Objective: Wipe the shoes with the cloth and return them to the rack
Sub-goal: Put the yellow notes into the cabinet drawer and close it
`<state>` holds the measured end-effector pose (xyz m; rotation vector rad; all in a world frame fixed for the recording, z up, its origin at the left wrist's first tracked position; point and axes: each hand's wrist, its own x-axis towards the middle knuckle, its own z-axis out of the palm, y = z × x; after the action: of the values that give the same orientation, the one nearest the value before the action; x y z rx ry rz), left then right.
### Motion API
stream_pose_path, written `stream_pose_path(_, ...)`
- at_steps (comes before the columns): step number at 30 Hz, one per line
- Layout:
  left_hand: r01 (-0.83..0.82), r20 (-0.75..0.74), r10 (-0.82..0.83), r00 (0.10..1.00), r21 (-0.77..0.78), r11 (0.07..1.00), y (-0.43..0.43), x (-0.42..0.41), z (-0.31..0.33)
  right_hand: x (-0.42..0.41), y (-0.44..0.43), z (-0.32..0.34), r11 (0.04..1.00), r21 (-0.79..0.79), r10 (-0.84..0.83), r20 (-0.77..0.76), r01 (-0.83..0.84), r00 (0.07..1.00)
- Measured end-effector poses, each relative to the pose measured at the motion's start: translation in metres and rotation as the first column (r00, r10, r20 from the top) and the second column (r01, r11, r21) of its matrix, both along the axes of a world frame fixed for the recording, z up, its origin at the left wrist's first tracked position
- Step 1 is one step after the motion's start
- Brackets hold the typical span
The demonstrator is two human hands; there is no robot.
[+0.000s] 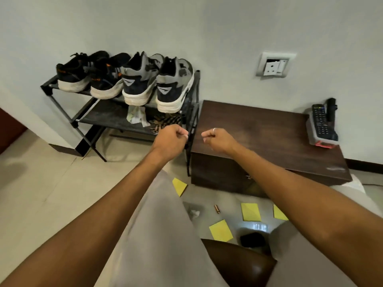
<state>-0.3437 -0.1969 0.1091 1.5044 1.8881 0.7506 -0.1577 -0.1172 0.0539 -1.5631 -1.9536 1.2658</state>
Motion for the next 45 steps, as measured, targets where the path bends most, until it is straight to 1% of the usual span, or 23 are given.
stream_pose_path(4, 0.118, 0.016, -0.117, 0.993, -0.03, 0.993, 0.002, 0.056, -0.012, 0.067, -0.008, 0.002, 0.992, -0.007, -0.122, 0.071, 0.123, 0.99)
stream_pose_path(8, 0.243, 0.045, -0.24, 0.97, -0.122, 0.962, 0.005, 0.111, -0.033, 0.124, -0.025, -0.005, 0.974, -0.017, -0.223, 0.106, 0.226, 0.969)
stream_pose_path(12, 0.355, 0.104, -0.34, 0.935, -0.256, 0.899, 0.009, 0.158, -0.063, 0.165, -0.049, -0.019, 0.951, -0.121, -0.27, 0.115, 0.283, 0.956)
stream_pose_path(15, 0.385, 0.094, -0.378, 0.921, -0.364, 0.848, 0.014, 0.186, -0.092, 0.188, -0.064, -0.029, 0.936, -0.169, -0.294, 0.105, 0.308, 0.95)
stream_pose_path(18, 0.348, 0.113, -0.335, 0.936, -0.46, 0.817, 0.019, 0.207, -0.122, 0.203, -0.068, -0.04, 0.917, -0.229, -0.314, 0.093, 0.327, 0.945)
stream_pose_path(20, 0.296, 0.132, -0.267, 0.955, -0.519, 0.801, 0.023, 0.221, -0.141, 0.21, -0.062, -0.045, 0.911, -0.27, -0.299, 0.091, 0.312, 0.95)
stream_pose_path(24, 0.2, 0.178, -0.116, 0.977, -0.592, 0.781, 0.033, 0.238, -0.172, 0.211, -0.037, -0.039, 0.919, -0.282, -0.261, 0.09, 0.276, 0.961)
stream_pose_path(27, 0.139, 0.268, 0.038, 0.963, -0.612, 0.778, 0.043, 0.253, -0.185, 0.209, -0.025, -0.039, 0.933, -0.253, -0.233, 0.115, 0.256, 0.966)
stream_pose_path(29, 0.104, 0.315, 0.129, 0.94, -0.626, 0.773, 0.05, 0.272, -0.195, 0.211, -0.018, -0.047, 0.944, -0.233, -0.199, 0.167, 0.235, 0.966)
stream_pose_path(31, 0.058, 0.318, 0.182, 0.931, -0.617, 0.785, 0.051, 0.272, -0.203, 0.201, -0.02, -0.048, 0.957, -0.216, -0.146, 0.215, 0.193, 0.966)
stream_pose_path(32, 0.046, 0.292, 0.171, 0.941, -0.611, 0.791, 0.051, 0.275, -0.21, 0.202, -0.019, -0.049, 0.961, -0.209, -0.13, 0.237, 0.181, 0.963)
stream_pose_path(34, 0.082, 0.256, 0.09, 0.963, -0.591, 0.803, 0.047, 0.274, -0.224, 0.202, -0.018, -0.049, 0.968, -0.184, -0.116, 0.276, 0.17, 0.954)
stream_pose_path(36, 0.141, 0.215, -0.01, 0.976, -0.599, 0.788, 0.037, 0.267, -0.216, 0.201, -0.018, -0.049, 0.975, -0.157, -0.102, 0.329, 0.161, 0.939)
stream_pose_path(39, 0.206, 0.19, -0.109, 0.976, -0.628, 0.751, 0.021, 0.257, -0.198, 0.193, -0.025, -0.045, 0.983, -0.147, -0.039, 0.425, 0.112, 0.904)
stream_pose_path(41, 0.214, 0.214, -0.091, 0.973, -0.672, 0.709, 0.012, 0.251, -0.187, 0.184, -0.029, -0.044, 0.983, -0.156, -0.022, 0.424, 0.097, 0.905)
stream_pose_path(43, 0.251, 0.28, -0.073, 0.957, -0.68, 0.689, 0.002, 0.244, -0.179, 0.173, -0.032, -0.044, 0.986, -0.158, 0.018, 0.432, 0.056, 0.902)
stream_pose_path(45, 0.259, 0.281, -0.083, 0.956, -0.68, 0.686, -0.01, 0.236, -0.176, 0.163, -0.037, -0.049, 0.983, -0.177, 0.121, 0.468, -0.041, 0.876)
